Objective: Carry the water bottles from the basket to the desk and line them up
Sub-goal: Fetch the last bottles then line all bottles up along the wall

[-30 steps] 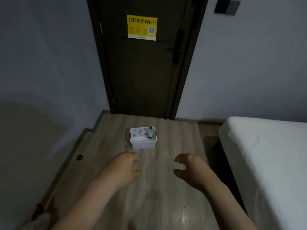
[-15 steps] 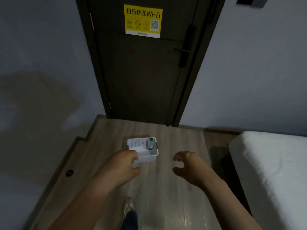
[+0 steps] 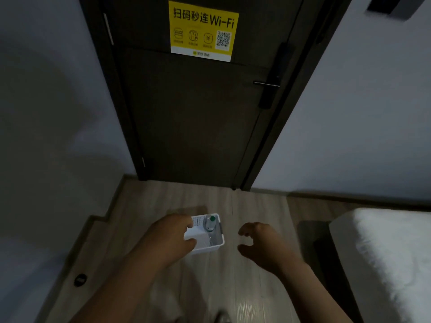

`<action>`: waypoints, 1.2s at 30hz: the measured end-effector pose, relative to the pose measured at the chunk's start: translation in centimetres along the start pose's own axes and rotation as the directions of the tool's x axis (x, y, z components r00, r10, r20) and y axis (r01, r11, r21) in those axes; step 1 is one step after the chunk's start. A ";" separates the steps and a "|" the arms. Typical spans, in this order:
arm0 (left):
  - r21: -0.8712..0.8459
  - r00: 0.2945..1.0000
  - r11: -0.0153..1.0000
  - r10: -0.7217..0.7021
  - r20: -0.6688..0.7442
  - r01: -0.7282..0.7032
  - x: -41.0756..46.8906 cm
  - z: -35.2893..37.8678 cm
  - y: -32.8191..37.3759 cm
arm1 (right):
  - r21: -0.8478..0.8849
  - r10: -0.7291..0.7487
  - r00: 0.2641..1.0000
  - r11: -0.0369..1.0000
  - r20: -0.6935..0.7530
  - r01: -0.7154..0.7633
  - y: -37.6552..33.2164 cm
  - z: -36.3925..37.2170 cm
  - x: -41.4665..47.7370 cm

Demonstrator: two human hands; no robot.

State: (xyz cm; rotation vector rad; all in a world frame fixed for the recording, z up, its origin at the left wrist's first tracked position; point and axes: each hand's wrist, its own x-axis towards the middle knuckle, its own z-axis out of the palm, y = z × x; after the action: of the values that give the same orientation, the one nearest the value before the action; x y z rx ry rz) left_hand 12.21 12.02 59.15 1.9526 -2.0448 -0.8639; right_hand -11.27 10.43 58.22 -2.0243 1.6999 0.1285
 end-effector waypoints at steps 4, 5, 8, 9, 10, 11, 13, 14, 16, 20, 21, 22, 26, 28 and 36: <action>0.009 0.999 1.000 -0.023 0.032 0.022 3.4 -0.1 -1.7 | -0.001 -0.024 0.999 1.000 0.025 0.024 -0.1 -0.9 4.2; -0.002 0.999 0.999 -0.034 0.038 0.034 4.1 0.0 -2.1 | -0.002 -0.028 0.999 1.000 0.034 0.028 -0.1 -1.1 5.2; -0.041 0.995 0.995 -0.087 0.056 0.090 6.6 0.2 -3.0 | -0.014 -0.050 0.997 0.999 0.060 0.051 0.3 -1.9 8.5; -0.039 0.993 0.993 -0.104 0.058 0.107 7.5 0.3 -3.2 | -0.019 -0.058 0.996 0.998 0.070 0.060 0.6 -2.2 9.7; -0.034 0.991 0.992 -0.121 0.059 0.123 8.4 0.3 -3.4 | -0.022 -0.067 0.995 0.997 0.079 0.069 0.9 -2.5 11.0; -0.029 0.989 0.990 -0.134 0.058 0.136 9.4 0.4 -3.5 | -0.025 -0.073 0.993 0.997 0.090 0.076 1.2 -2.8 12.3; -0.034 0.986 0.986 -0.160 0.054 0.162 11.5 0.7 -3.8 | -0.029 -0.083 0.990 0.996 0.114 0.087 2.0 -3.3 14.9; -0.040 0.982 0.983 -0.178 0.058 0.180 12.5 0.9 -3.8 | -0.029 -0.085 0.988 0.996 0.129 0.090 2.5 -3.5 16.3; -0.033 0.975 0.977 -0.210 0.068 0.213 14.4 1.4 -3.8 | -0.025 -0.086 0.983 0.996 0.160 0.091 3.5 -3.9 18.8; -0.002 0.961 0.965 -0.263 0.088 0.264 18.4 3.1 -3.7 | -0.021 -0.118 0.966 0.992 0.229 0.126 5.8 -4.0 24.1; -0.002 0.956 0.960 -0.278 0.090 0.279 19.4 3.6 -3.8 | -0.020 -0.123 0.962 0.991 0.244 0.132 6.2 -3.8 25.3; -0.002 0.951 0.956 -0.292 0.097 0.294 20.2 4.1 -4.0 | -0.020 -0.127 0.958 0.990 0.256 0.136 6.7 -3.4 26.6; -0.013 0.933 0.940 -0.337 0.125 0.342 23.1 6.7 -5.9 | -0.010 -0.113 0.943 0.992 0.312 0.123 8.2 -0.7 30.7; -0.046 0.919 0.923 -0.374 0.129 0.382 24.3 8.3 -7.4 | -0.016 -0.089 0.938 0.995 0.335 0.100 8.9 1.3 32.3; -0.005 0.866 0.880 -0.467 0.181 0.475 28.8 17.1 -15.9 | -0.079 0.033 0.933 0.997 0.358 -0.004 12.1 12.1 39.3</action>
State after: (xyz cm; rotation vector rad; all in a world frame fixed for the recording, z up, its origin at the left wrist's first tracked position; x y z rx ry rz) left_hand 13.60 -10.29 29.57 2.4758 -1.6148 -1.2077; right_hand -11.21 -21.14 29.17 -1.8969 1.5001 0.5450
